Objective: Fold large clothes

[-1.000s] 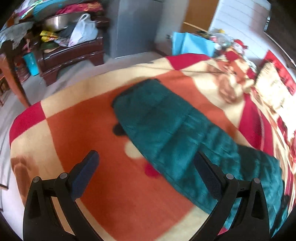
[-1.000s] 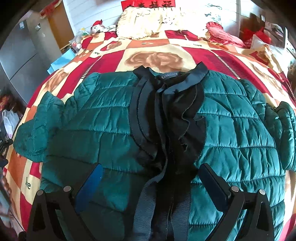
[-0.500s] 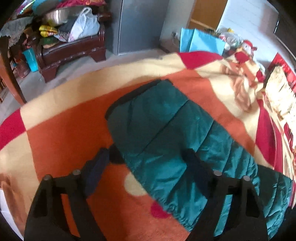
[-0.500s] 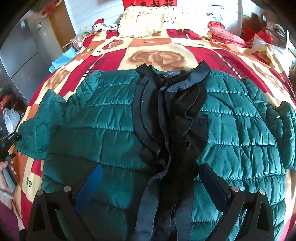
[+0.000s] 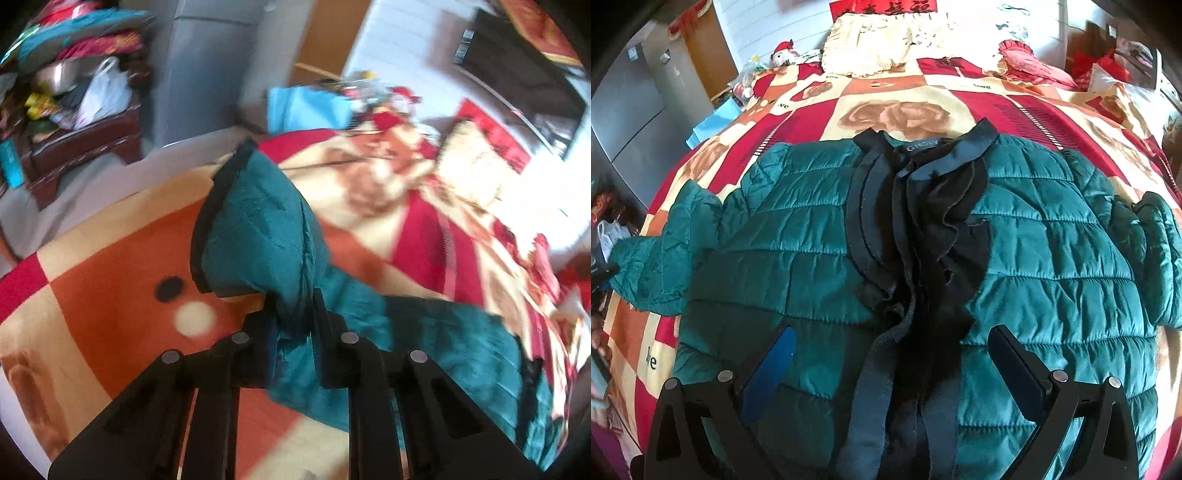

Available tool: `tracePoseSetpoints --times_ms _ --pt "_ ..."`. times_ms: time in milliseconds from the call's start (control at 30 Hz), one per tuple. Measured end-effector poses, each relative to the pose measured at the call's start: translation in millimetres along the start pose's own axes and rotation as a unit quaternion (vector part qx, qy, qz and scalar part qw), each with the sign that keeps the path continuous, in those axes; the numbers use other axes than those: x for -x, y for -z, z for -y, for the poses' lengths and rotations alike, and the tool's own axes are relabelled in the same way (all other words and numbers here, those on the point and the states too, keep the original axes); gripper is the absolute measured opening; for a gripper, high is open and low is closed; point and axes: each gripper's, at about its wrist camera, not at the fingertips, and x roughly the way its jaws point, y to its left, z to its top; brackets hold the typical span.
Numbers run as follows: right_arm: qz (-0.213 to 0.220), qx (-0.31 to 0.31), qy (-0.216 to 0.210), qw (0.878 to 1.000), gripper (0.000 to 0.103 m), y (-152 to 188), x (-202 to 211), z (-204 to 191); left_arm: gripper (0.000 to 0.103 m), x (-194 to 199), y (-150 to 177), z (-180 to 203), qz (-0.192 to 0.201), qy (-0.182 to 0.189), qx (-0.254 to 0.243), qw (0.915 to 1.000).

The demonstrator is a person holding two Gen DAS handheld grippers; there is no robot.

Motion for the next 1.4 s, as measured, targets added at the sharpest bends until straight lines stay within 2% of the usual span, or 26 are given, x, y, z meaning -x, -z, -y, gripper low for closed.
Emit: tracePoseSetpoints --times_ms 233,367,533,733,900,1000,1167,1333,1400 --pt "0.008 -0.01 0.003 1.0 0.103 5 16 14 0.014 50 28 74 0.0 0.072 -0.062 0.9955" --pt "0.016 -0.017 0.005 1.0 0.103 8 28 26 0.014 75 52 124 -0.002 0.111 -0.112 0.9875" --pt "0.025 -0.031 0.011 0.999 0.103 13 41 48 0.013 92 87 185 -0.03 0.165 -0.158 0.9731" --pt "0.029 -0.051 0.018 0.998 0.103 19 50 75 0.01 88 130 242 -0.067 0.197 -0.203 0.957" --pt "0.024 -0.065 0.025 0.997 0.103 26 51 96 0.01 69 168 278 -0.098 0.19 -0.237 0.9478" --pt "0.021 -0.078 0.022 0.997 0.103 31 51 107 0.01 61 176 278 -0.11 0.176 -0.242 0.9478" --pt "0.023 -0.076 -0.005 0.997 0.103 33 53 109 0.011 62 166 256 -0.115 0.162 -0.231 0.9526" --pt "0.019 -0.057 -0.043 0.997 0.103 29 46 82 0.012 61 148 214 -0.118 0.146 -0.212 0.9592" --pt "0.015 -0.045 -0.068 0.997 0.103 26 42 66 0.012 58 139 189 -0.118 0.133 -0.19 0.9655"
